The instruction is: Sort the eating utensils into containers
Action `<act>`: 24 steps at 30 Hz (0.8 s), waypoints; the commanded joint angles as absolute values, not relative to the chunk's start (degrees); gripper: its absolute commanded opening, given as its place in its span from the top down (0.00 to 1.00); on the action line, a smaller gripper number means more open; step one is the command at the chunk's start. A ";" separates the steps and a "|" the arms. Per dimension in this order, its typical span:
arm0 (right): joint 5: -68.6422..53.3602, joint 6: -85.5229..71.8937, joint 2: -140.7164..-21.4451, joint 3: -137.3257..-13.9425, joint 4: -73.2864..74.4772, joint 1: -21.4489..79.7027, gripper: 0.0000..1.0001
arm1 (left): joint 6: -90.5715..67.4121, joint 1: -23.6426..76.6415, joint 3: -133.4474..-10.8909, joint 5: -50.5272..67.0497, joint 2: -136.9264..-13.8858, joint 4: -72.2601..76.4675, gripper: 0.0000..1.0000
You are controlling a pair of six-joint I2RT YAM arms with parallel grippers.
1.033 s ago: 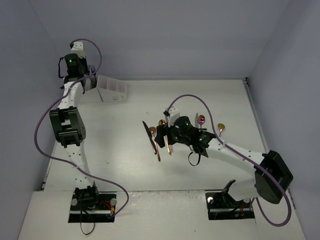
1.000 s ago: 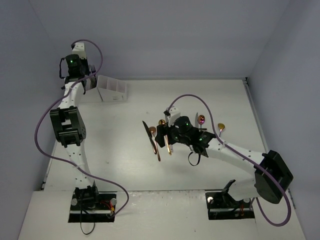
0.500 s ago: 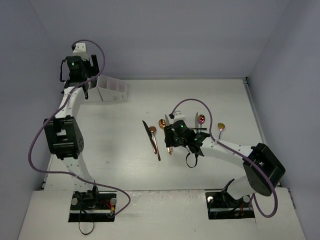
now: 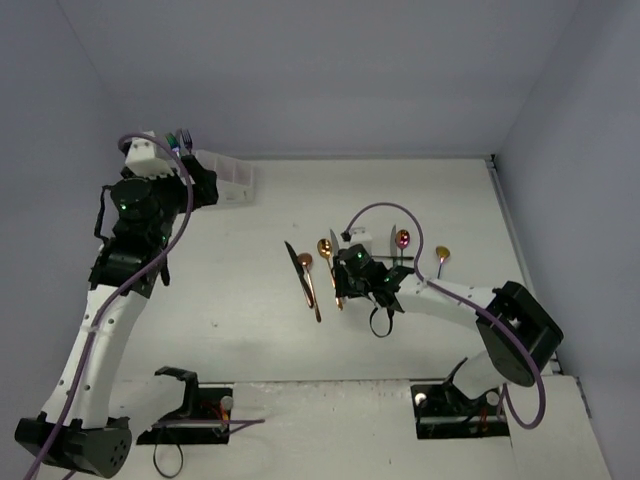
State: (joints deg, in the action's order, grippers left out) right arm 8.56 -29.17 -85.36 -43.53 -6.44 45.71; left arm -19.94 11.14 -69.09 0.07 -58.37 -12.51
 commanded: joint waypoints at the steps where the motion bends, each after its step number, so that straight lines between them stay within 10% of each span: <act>1: 13.55 -30.28 -83.47 -44.95 -6.22 45.37 0.57 | -31.19 19.51 -59.43 -0.65 -54.40 -20.43 0.16; 13: 19.65 -32.98 -68.30 -37.92 -0.25 42.51 0.55 | -44.03 43.82 -64.20 -17.82 -77.79 -23.33 0.16; 24: 18.37 -33.40 -57.06 -33.15 2.64 39.91 0.52 | -48.15 47.29 -75.48 -18.72 -99.07 -24.51 0.54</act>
